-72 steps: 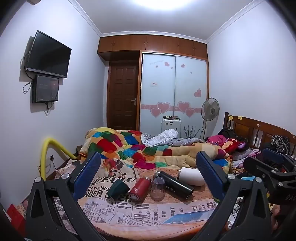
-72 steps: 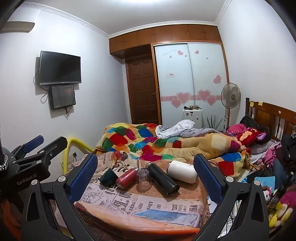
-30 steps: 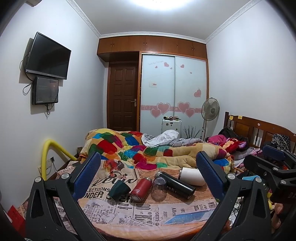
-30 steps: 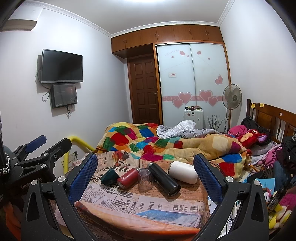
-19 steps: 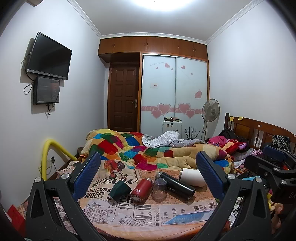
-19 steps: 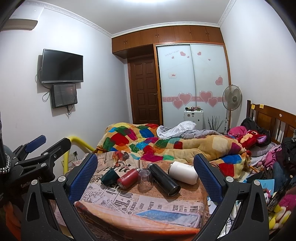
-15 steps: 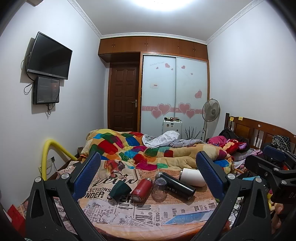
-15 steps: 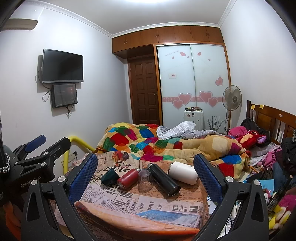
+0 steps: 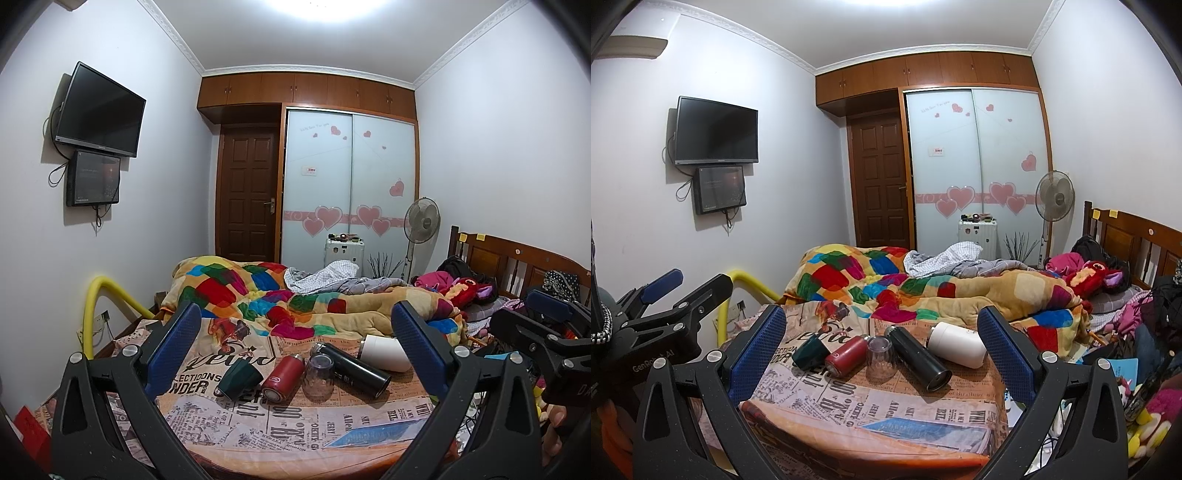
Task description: Flip cup upright
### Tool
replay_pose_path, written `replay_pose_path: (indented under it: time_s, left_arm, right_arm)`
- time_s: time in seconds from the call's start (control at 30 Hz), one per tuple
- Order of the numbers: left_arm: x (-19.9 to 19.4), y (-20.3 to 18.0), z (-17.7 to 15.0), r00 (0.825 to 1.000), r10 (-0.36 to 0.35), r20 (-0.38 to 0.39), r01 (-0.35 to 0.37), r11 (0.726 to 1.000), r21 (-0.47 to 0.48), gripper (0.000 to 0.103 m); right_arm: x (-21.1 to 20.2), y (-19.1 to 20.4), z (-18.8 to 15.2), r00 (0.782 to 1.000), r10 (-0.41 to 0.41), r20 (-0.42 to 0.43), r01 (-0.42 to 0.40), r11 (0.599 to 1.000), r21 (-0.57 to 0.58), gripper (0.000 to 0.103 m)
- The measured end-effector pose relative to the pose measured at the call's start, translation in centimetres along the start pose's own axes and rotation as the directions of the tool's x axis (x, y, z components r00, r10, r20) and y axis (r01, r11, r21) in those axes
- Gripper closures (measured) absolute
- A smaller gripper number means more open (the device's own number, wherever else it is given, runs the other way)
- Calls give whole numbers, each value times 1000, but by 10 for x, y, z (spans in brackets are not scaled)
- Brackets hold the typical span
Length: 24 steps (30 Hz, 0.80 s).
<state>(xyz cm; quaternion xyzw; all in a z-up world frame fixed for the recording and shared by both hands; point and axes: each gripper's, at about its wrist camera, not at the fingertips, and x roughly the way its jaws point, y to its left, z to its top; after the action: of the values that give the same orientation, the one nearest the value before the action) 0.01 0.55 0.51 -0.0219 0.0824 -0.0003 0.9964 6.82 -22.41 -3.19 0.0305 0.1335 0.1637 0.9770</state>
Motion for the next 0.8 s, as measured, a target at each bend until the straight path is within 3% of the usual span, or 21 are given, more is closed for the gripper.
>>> replay_pose_path:
  time_s: [0.53, 0.8]
  left_arm:
    - [2, 3, -1, 1000, 4, -8, -4, 1000, -3, 0]
    - [33, 14, -13, 998, 19, -65, -20, 1000, -20, 0]
  right_arm:
    - [3, -4, 1, 1000, 1, -14, -1, 1000, 1, 0]
    - [23, -9, -5, 999, -2, -48, 2, 1000, 5, 0]
